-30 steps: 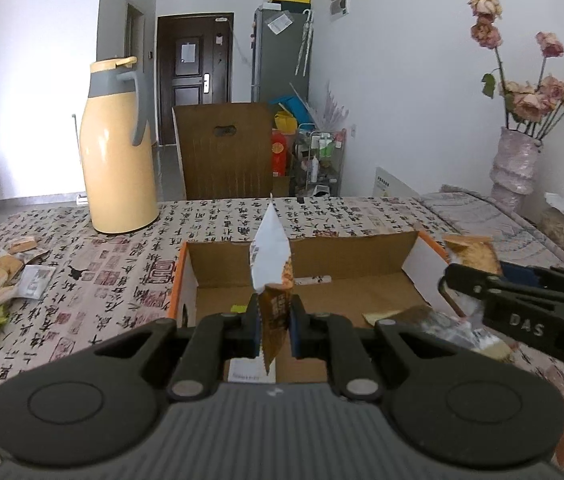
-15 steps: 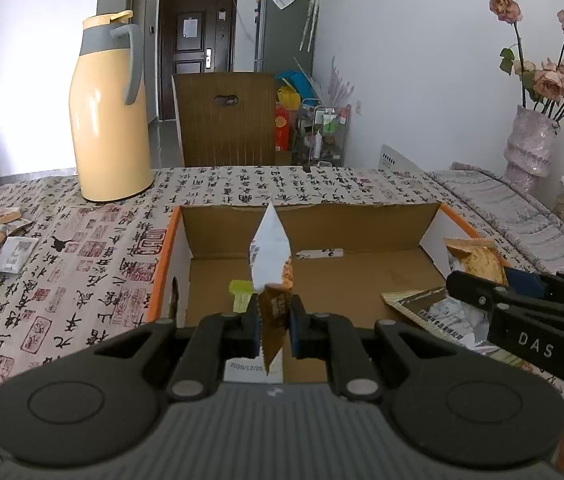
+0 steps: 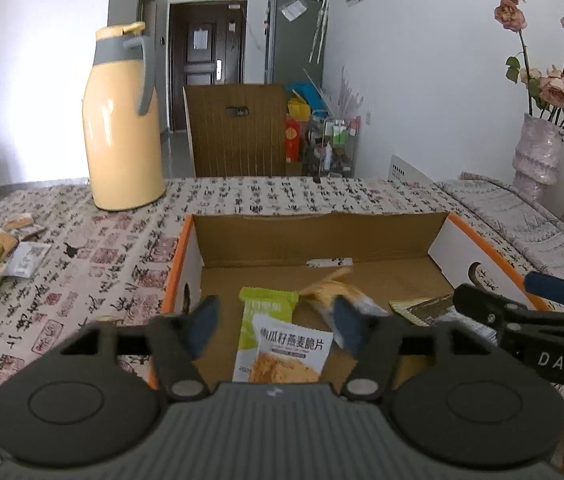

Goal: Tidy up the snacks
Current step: 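Carry both cracker packets over the box and release them inside, then withdraw both open tools from the box toward the snack pile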

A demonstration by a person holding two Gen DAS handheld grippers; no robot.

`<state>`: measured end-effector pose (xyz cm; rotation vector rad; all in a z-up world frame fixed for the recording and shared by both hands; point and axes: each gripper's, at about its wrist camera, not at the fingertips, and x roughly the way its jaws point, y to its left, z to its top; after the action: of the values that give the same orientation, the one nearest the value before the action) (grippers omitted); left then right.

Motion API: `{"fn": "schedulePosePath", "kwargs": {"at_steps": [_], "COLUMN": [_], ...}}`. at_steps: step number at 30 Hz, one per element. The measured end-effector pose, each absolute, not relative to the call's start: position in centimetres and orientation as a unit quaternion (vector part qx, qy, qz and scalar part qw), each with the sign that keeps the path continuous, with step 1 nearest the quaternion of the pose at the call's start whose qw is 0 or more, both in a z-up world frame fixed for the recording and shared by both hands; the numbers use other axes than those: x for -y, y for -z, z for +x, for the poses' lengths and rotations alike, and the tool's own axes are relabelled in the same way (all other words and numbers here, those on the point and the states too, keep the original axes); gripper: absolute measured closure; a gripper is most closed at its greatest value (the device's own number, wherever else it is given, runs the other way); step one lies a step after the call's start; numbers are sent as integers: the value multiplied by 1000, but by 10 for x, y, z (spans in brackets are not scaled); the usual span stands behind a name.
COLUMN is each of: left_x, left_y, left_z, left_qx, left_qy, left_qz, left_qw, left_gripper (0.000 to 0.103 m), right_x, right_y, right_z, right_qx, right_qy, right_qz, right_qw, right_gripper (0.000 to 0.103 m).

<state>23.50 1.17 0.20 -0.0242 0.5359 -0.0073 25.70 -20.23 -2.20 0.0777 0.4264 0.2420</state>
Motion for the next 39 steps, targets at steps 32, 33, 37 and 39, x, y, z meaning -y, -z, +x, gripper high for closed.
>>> {"fn": "schedulePosePath", "kwargs": {"at_steps": [32, 33, 37, 39], "left_x": [-21, -22, -28, -32], "left_y": [-43, -43, -41, -38], "left_z": [180, 176, 158, 150], "left_qx": [-223, -224, -228, -233], "left_qy": [-20, -20, -19, -19], "left_qz": [-31, -31, -30, -31], "left_qw": [974, 974, 973, 972], "left_gripper": [0, 0, 0, 0], "right_x": [211, 211, 212, 212], "right_y": [-23, -23, -19, -16], "right_z": [204, 198, 176, 164], "right_qx": [-182, -183, -187, -190], "right_qy": [-93, -94, -97, -100], "right_qz": [13, 12, 7, 5], "right_qw": [979, 979, 977, 977], "right_gripper": [0, 0, 0, 0]}}
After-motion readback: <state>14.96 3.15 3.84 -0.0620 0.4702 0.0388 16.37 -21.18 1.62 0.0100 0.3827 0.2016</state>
